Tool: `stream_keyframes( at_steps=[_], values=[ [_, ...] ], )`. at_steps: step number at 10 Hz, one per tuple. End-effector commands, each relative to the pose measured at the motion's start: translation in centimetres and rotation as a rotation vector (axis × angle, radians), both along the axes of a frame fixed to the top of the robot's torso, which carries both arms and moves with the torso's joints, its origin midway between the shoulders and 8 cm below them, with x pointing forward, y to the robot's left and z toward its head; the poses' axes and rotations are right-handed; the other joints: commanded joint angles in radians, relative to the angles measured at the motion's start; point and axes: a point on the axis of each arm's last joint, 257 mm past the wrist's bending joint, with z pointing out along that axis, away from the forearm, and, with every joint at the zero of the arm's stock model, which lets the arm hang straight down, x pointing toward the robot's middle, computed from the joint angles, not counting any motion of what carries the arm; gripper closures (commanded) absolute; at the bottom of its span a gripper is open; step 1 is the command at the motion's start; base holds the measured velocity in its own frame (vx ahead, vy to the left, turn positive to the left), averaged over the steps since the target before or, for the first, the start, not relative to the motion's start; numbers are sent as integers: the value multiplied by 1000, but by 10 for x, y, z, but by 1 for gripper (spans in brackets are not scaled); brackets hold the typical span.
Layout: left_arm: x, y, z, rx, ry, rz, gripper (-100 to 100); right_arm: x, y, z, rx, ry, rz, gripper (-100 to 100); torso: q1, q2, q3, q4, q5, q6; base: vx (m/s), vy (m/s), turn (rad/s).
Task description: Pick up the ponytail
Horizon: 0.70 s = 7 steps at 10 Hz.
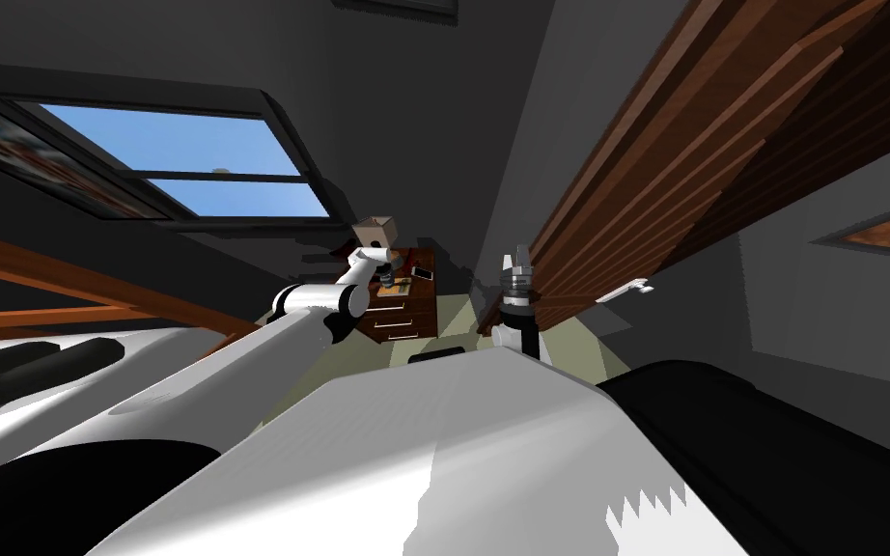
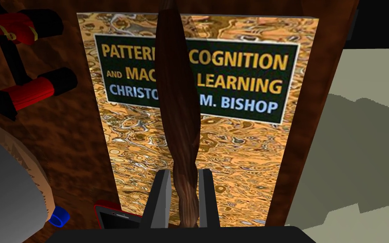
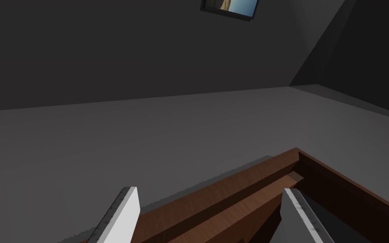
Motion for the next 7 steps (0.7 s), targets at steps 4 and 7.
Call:
stream_keyframes(
  at_steps=[4,7],
  values=[
    [3,-1,17,-1,2,-1,100,0,0,0,0,0,0,0,0,1,1,1,0,0,-14,-2,4],
    [2,-1,16,0,3,-1,0,0,0,0,0,0,0,0,0,1,1,1,0,0,-10,1,1]
  ],
)
